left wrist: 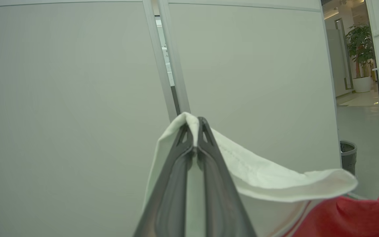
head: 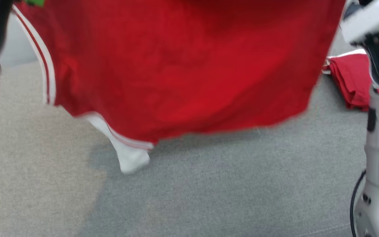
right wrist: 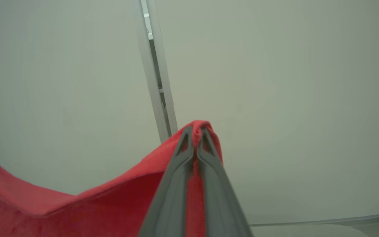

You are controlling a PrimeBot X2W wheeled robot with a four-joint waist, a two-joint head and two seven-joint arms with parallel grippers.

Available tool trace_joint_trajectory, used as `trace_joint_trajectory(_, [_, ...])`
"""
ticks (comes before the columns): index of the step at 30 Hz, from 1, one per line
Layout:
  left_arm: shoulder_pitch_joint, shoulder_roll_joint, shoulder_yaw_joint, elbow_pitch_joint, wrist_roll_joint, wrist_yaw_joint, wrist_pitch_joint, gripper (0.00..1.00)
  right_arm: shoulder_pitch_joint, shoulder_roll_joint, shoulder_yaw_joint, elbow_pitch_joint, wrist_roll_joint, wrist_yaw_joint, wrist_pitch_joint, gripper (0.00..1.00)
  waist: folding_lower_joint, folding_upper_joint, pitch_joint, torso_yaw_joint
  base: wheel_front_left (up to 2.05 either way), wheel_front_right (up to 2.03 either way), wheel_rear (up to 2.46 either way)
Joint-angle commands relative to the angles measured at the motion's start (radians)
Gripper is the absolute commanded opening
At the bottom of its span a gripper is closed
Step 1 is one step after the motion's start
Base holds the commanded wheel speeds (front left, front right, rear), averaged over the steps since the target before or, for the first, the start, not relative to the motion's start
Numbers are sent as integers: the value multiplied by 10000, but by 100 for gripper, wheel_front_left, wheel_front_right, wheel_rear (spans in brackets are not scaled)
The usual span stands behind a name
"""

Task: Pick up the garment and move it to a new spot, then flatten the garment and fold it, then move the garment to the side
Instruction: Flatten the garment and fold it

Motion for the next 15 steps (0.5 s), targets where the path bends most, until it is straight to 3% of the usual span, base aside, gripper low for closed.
trace_joint_trajectory(1, [-581,27,-55,568,167,-59,-261,0,-603,-14,157,607,-291,-6,-366,0,0,0,849,-120,0,0,0])
trace_joint_trajectory(9, [-3063,-395,-550,3697,846,-136,-2347,0,-3702,248,615,4502,-1542,-6,-2517,0,0,0,1761,-61,0,0,0])
trace_joint_trajectory(15, [-3715,-738,-880,5394,930,-154,-3900,0,-4830,299,802,6873,-2197,-6,-3865,0,0,0,2649,284,0,0,0])
